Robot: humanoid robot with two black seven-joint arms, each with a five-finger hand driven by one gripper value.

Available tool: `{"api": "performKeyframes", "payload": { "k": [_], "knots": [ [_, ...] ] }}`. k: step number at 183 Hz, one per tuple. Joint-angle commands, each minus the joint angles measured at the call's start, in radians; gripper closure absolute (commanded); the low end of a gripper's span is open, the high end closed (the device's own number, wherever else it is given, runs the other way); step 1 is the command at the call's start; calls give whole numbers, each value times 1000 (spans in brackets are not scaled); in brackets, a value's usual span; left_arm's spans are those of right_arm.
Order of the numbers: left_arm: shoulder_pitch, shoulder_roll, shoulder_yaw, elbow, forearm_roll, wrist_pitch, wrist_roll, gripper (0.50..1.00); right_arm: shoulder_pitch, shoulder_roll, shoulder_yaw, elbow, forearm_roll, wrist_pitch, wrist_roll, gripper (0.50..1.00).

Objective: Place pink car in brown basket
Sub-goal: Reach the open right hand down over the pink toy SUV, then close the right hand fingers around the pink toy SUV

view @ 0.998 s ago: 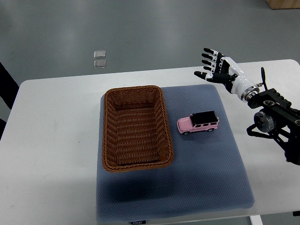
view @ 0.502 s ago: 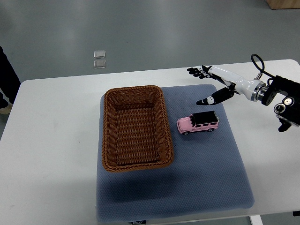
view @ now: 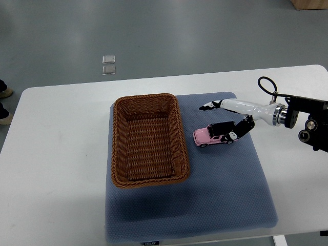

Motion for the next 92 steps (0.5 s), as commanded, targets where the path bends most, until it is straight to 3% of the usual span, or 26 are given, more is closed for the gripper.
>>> {"api": "performKeyframes", "payload": {
  "k": [1, 71, 92],
  "knots": [
    [0, 0, 2, 0, 0, 0, 0, 500, 0, 2, -16, -9, -14, -17, -8, 587],
    [-2, 0, 2, 0, 0, 0, 0, 500, -3, 3, -63, -35, -58, -42, -9, 605],
    [-2, 0, 2, 0, 2, 0, 0, 500, -3, 23, -89, -61, -60, -79, -9, 668]
  ]
}}
